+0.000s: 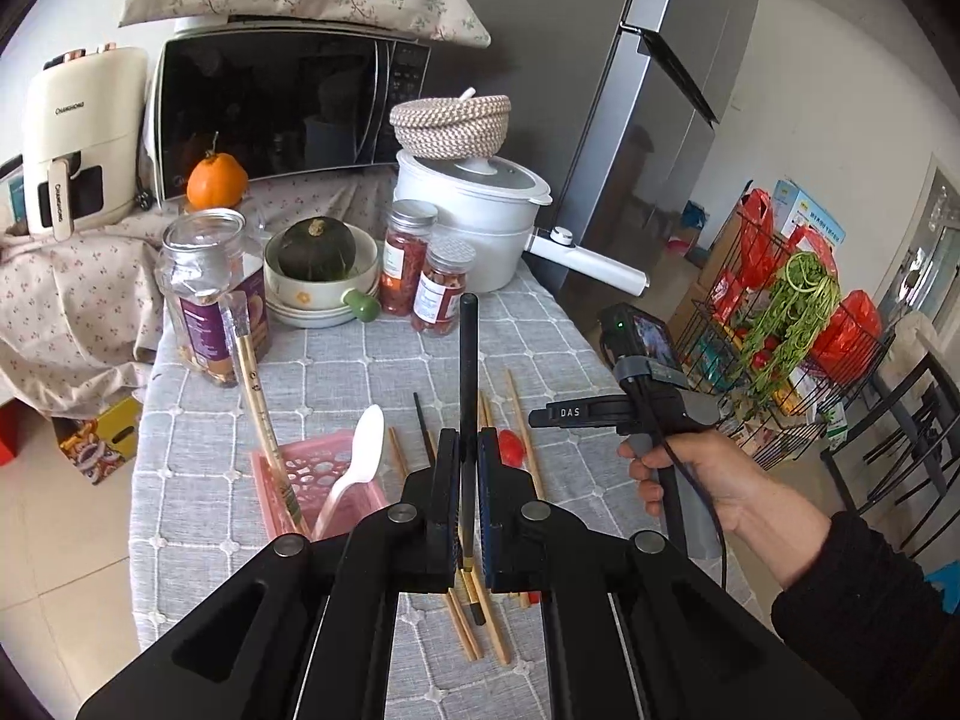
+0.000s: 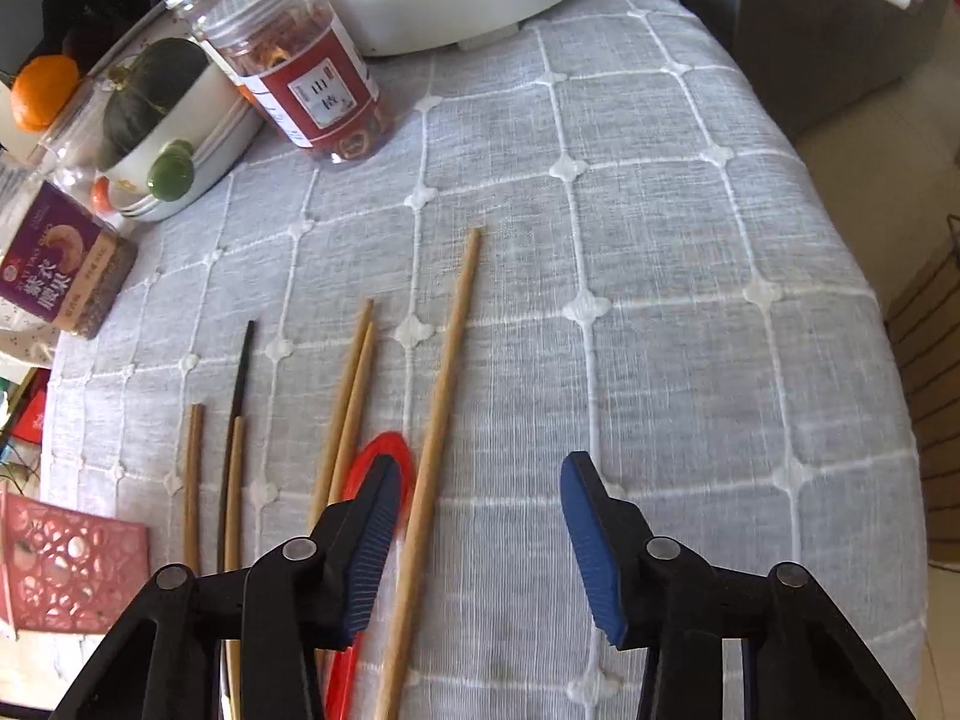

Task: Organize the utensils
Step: 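Lift the black chopstick with the left tool while the right tool grasps a wooden chopstick, then insert the black chopstick into the basket with left tool while right tool inserts the wooden chopstick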

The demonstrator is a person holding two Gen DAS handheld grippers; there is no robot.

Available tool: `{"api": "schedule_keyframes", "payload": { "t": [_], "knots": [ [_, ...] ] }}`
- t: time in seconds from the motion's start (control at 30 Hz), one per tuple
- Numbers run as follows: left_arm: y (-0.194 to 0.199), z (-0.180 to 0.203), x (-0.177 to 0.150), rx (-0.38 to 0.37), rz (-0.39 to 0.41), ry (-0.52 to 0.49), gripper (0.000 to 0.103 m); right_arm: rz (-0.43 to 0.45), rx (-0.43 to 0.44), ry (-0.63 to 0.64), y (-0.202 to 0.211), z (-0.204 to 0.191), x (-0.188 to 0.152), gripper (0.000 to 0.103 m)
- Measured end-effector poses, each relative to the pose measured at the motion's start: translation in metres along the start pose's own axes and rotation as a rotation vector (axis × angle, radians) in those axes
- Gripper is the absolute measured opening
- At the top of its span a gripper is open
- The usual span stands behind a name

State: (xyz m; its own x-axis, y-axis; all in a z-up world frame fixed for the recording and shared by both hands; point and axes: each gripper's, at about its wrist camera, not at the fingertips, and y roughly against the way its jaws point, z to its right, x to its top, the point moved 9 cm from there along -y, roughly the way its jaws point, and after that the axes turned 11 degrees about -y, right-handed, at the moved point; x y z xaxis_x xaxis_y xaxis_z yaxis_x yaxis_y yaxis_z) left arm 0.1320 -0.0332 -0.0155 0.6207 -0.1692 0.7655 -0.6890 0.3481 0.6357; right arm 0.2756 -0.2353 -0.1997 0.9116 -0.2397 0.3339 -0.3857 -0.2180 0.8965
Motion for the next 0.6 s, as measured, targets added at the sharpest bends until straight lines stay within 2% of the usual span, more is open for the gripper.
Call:
{"api": "schedule_keyframes", "payload": {
  "t": [0.07, 0.2, 0.3, 0.47, 0.6],
  "knots": [
    [0.000, -0.003, 0.000, -0.001, 0.001, 0.003, 0.005, -0.014, 0.018, -0.004, -0.014, -0.004, 0.007, 0.033],
    [0.001, -0.006, 0.000, -0.008, 0.004, 0.007, 0.005, 0.013, 0.009, 0.016, -0.028, -0.013, 0.022, 0.028],
    [0.000, -0.005, -0.001, -0.010, 0.000, 0.003, 0.005, 0.029, -0.062, 0.050, -0.034, -0.014, 0.028, 0.010],
    [-0.002, -0.006, -0.004, -0.004, -0.014, 0.013, 0.005, 0.045, -0.098, 0.030, -0.026, -0.010, 0.022, 0.005],
    [0.006, -0.007, -0.004, -0.006, 0.007, 0.023, 0.005, 0.112, -0.035, -0.004, 0.015, -0.015, 0.011, 0.005]
  ]
}}
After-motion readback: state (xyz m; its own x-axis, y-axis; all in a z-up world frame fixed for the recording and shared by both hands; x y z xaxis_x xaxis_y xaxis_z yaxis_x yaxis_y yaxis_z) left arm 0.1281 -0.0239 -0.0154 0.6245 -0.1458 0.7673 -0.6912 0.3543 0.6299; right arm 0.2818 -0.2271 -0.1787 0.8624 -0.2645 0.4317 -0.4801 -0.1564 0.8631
